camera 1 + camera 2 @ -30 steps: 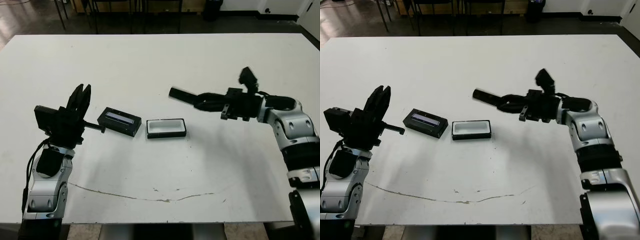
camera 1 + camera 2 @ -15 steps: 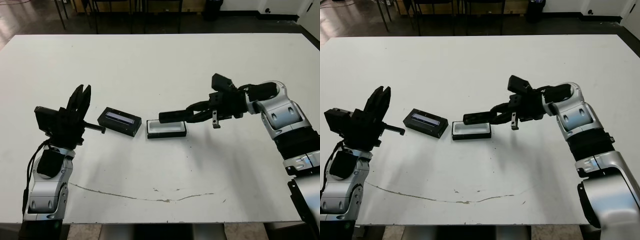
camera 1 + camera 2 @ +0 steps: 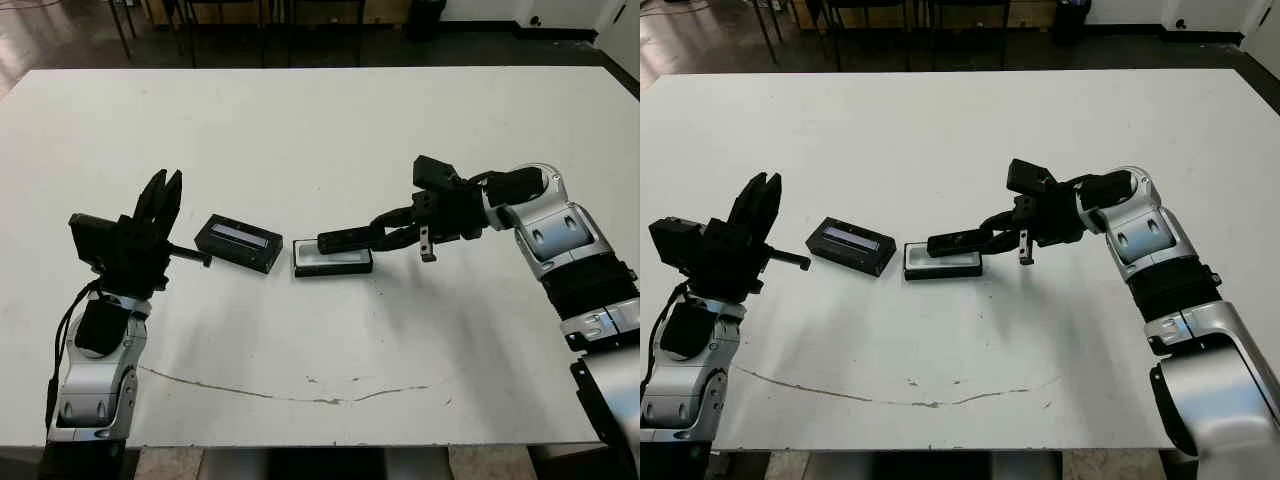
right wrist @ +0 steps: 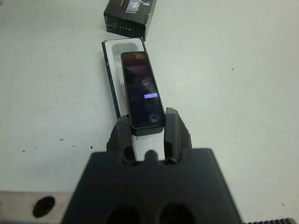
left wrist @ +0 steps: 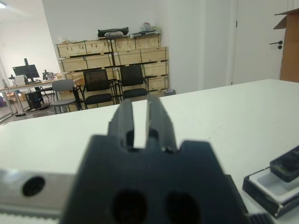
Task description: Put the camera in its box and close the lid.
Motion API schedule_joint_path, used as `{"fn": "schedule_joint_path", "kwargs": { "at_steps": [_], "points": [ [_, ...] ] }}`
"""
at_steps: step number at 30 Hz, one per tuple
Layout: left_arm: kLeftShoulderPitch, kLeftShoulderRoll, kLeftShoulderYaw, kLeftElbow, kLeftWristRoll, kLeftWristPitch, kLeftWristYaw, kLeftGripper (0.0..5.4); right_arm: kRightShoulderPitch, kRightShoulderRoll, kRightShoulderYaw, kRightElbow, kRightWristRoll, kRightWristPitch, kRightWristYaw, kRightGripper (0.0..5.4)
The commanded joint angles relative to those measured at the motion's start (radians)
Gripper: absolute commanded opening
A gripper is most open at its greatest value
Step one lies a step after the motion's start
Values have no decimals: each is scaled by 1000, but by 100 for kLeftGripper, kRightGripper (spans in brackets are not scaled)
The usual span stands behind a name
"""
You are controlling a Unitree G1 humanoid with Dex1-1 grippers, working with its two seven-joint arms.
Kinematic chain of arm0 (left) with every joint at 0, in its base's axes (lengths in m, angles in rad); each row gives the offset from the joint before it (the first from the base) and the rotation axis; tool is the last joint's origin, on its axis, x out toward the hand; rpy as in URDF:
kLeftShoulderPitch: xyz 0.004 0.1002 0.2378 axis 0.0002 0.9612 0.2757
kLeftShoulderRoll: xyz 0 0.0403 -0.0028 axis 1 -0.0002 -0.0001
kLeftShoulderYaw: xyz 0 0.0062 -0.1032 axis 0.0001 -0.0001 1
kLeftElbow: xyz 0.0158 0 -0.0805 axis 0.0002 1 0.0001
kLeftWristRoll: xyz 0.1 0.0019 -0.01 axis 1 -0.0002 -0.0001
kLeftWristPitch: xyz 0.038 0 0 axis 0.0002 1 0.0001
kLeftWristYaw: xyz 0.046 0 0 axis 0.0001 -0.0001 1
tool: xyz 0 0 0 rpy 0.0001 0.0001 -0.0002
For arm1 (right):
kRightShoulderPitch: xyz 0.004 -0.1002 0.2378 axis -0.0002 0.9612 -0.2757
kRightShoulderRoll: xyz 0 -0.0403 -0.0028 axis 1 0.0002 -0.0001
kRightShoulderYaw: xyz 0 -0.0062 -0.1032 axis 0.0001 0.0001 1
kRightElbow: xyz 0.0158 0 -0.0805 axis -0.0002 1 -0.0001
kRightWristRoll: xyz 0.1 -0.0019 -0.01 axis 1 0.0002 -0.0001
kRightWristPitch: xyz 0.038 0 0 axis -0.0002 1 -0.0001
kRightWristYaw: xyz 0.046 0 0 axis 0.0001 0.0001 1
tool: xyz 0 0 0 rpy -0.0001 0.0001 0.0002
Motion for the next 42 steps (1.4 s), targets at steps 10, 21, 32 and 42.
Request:
{"fn": "schedule_joint_path", "kwargs": {
  "at_steps": [10,21,32,42],
  "points": [
    [15,1,1,7,8,12,5,0,-27,6,40,13,-31,3,21,1],
    [13,-2,-5,13,13,1,6,0,-38,23,49,34,-37,1,36,1],
    [25,-17,-18,12,26,-5,25,0,-68,85,74,83,-65,-76,31,1],
    [46,-33,-24,6,34,-21,32,0,-105,151,141,63,-125,-4,25,1]
  ]
}}
